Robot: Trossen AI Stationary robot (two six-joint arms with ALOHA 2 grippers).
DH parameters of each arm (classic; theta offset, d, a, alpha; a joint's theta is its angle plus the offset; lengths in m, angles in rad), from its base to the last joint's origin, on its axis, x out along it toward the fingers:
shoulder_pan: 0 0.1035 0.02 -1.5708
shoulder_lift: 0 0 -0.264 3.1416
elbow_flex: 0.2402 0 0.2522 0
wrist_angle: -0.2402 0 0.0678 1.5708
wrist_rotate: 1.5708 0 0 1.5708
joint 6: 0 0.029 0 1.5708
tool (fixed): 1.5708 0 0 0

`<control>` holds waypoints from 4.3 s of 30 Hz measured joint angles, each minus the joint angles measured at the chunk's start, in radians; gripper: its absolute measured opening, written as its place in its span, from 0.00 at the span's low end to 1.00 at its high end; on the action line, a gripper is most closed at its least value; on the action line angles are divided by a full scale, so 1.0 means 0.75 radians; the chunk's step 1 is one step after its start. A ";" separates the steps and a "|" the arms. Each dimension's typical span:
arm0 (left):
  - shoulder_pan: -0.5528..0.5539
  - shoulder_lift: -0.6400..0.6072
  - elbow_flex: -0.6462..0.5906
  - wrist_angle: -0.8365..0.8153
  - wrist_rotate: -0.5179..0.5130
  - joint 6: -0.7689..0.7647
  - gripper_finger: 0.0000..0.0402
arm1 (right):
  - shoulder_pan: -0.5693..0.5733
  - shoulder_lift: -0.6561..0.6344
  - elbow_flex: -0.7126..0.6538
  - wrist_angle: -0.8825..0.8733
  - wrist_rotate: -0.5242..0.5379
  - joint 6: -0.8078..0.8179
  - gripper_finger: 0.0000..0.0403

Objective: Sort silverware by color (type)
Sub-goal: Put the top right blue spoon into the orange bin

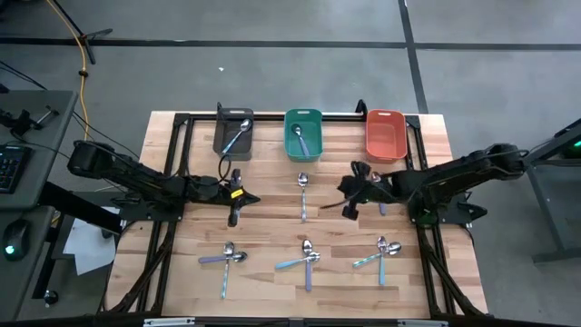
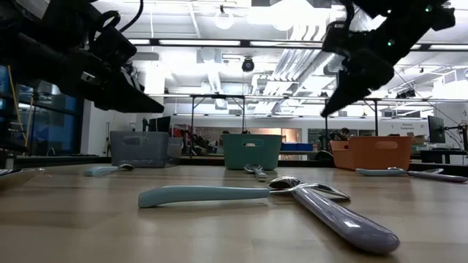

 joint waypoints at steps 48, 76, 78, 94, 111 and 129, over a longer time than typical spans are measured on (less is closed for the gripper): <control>0.157 0.039 0.011 0.046 -0.345 -0.018 0.01 | -0.615 0.155 0.026 -0.409 -0.585 -0.463 0.38; 0.218 0.040 0.012 0.129 -0.346 0.124 0.01 | -0.615 0.430 0.036 -0.385 -0.575 -0.489 0.29; 0.218 0.040 0.012 0.129 -0.346 0.144 0.01 | -0.615 0.430 0.036 -0.382 -0.575 -0.479 0.25; 0.218 0.040 0.012 0.132 -0.346 0.145 0.01 | -0.613 0.448 0.112 -0.433 -0.566 -0.468 0.09; 0.217 0.040 0.011 0.126 -0.345 0.163 0.01 | -0.607 0.444 0.502 -0.623 -0.570 -0.432 0.09; 0.218 0.040 0.010 0.080 -0.344 0.105 0.01 | -1.286 0.350 0.619 -0.633 -0.222 -0.277 0.09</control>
